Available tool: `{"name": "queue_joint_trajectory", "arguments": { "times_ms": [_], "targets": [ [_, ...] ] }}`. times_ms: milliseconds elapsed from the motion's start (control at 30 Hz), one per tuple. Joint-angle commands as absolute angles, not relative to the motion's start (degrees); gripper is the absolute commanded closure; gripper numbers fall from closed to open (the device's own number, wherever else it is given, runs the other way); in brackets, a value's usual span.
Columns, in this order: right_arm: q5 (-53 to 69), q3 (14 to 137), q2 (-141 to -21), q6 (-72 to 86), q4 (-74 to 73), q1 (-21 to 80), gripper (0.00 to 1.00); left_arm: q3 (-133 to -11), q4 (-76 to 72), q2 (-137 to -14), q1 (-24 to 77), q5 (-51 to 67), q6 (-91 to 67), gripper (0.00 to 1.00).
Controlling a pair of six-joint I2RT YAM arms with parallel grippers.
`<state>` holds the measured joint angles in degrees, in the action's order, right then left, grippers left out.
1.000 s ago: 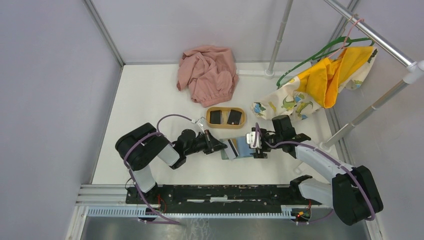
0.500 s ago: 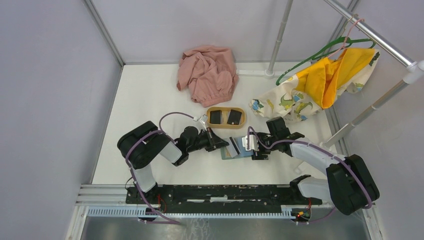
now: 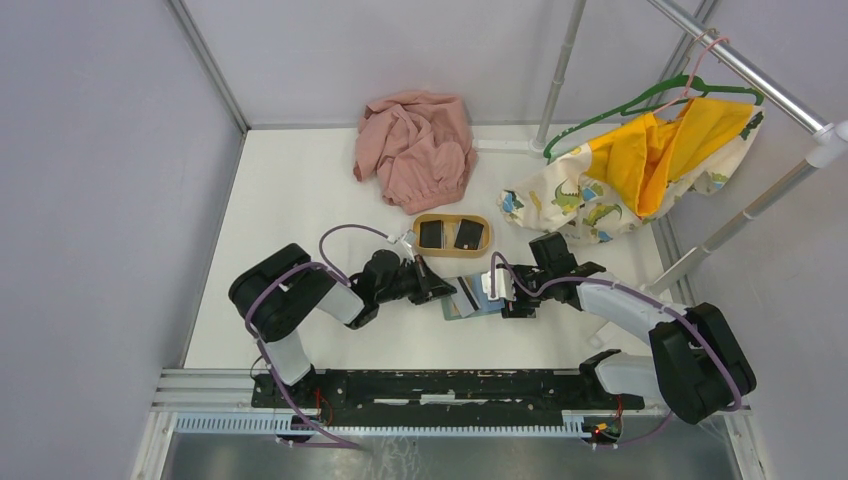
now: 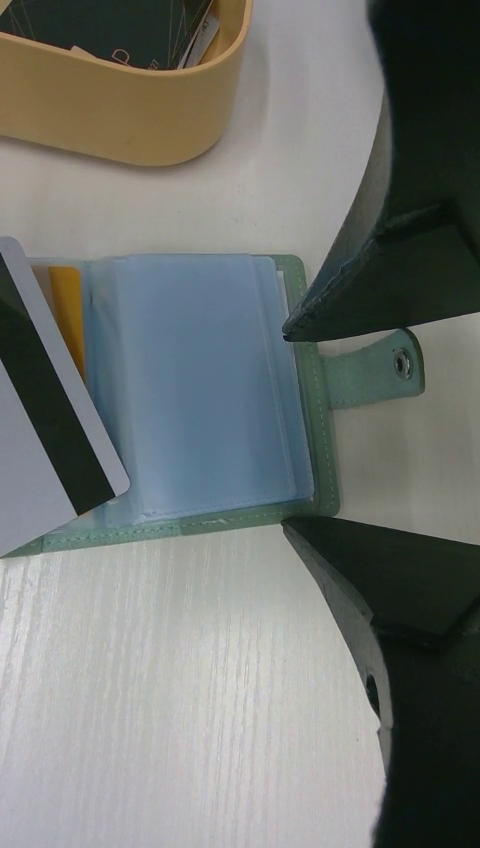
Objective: Put the credit cards into the card holder
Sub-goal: Insert the credit card into the card holder.
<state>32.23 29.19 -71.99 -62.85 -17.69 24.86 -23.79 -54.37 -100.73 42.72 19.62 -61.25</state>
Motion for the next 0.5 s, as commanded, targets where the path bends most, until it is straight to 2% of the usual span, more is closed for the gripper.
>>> {"name": "queue_joint_trajectory", "arguments": {
  "times_ms": [0,467],
  "targets": [
    [30.4,31.2,-72.8,-62.6,-17.7,25.5,0.3,-25.6,-54.2,-100.6,43.0,18.7,-58.0,0.98],
    [30.0,31.5,-73.2,-62.4,-18.1,26.2,0.32,-27.1,-54.2,-103.1,44.6,18.0,-59.7,0.98]
  ]
}}
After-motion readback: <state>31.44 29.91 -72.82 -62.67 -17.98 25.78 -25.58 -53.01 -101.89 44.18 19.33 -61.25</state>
